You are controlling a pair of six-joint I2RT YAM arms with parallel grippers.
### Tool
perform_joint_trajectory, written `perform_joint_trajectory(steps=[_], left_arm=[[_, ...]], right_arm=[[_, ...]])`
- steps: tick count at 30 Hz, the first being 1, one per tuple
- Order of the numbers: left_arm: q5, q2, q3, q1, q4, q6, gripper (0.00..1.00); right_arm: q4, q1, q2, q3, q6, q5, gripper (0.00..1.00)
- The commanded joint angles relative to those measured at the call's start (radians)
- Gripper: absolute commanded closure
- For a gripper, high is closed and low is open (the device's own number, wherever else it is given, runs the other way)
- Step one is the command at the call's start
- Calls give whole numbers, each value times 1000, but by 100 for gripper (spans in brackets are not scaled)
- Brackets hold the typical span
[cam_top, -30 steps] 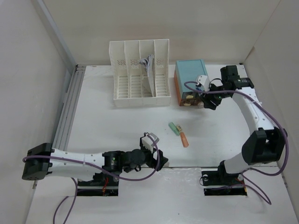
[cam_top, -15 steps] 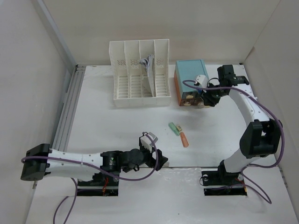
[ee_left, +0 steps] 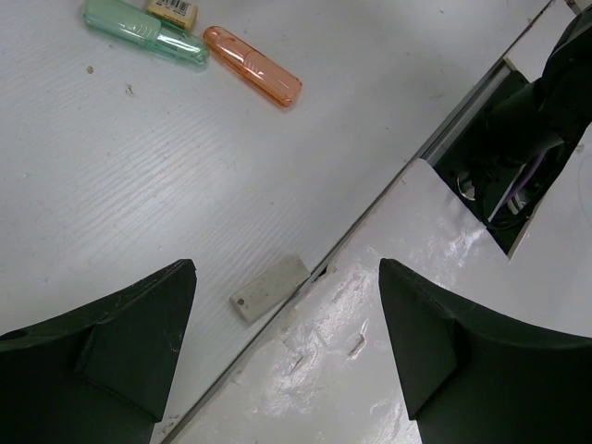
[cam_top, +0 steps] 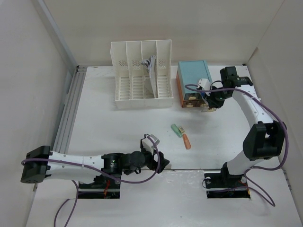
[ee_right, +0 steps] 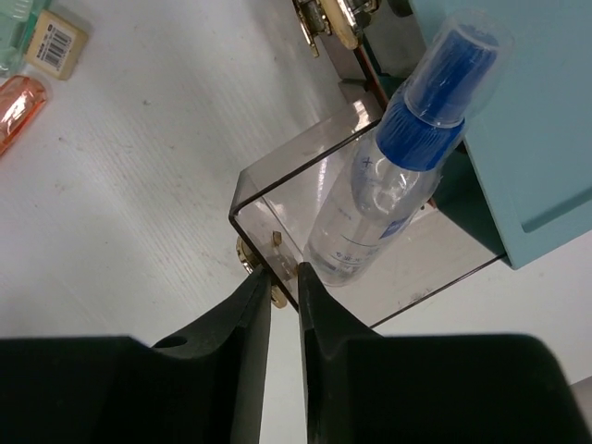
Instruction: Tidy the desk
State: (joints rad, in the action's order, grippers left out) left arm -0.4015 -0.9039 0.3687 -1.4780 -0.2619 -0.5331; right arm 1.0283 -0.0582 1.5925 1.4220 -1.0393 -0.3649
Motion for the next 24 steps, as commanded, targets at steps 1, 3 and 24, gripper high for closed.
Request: perform_joint_trajectory(steps=[1,3,24], left_arm=[[-14,23,-8,-4,-13,-7,22],[-14,23,-8,-4,-13,-7,22],[-14,-4,10,-4,-22,12,22]], right_arm=[[108,8,-34,23,-11,15,79],[119,-3,-51,2,-11,24,82],[118,-32,-140,-66,22,23,72]])
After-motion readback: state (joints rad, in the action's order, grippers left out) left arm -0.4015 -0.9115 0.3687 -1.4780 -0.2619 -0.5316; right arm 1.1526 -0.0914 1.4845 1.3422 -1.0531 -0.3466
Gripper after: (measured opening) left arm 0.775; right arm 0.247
